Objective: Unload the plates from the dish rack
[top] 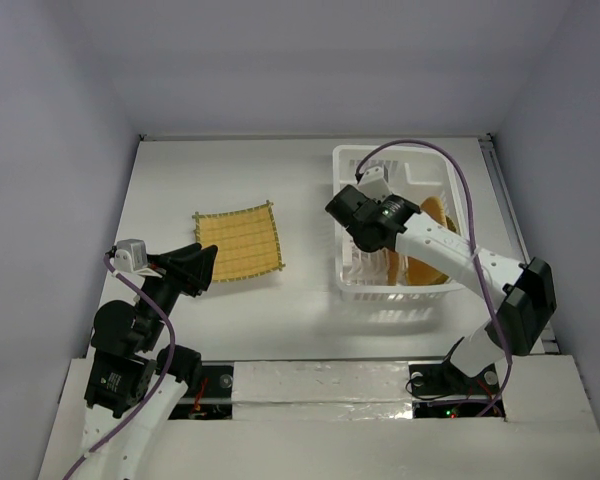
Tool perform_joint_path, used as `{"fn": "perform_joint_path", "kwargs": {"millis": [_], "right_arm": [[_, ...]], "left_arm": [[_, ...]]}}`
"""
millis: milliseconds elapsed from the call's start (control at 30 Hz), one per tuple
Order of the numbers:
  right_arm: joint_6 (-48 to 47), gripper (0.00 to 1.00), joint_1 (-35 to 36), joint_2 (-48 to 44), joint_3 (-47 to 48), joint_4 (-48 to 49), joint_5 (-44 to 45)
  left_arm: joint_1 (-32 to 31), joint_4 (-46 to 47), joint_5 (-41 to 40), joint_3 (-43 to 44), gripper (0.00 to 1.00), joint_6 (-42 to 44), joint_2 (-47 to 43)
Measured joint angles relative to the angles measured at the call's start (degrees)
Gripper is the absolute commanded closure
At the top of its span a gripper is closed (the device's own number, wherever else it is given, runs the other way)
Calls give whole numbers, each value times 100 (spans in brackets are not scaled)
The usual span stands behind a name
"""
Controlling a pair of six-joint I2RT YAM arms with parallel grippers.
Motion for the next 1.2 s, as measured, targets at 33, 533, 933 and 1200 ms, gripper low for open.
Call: {"fn": "perform_joint_path", "kwargs": {"millis": [33,533,933,1200], "right_arm": [[0,99,0,0,24,-33,4],[142,100,13,0,798,-695,472],[-57,100,308,-498,2260,-269,737],[70,100,455,-1692,850,2918,-1615]], "left_arm": [[0,-2,0,0,58,0,0],[0,0,-2,0,58,0,0],[0,-2,-11,0,58,0,-2],[0,-7,-81,0,58,-2,-13]]}}
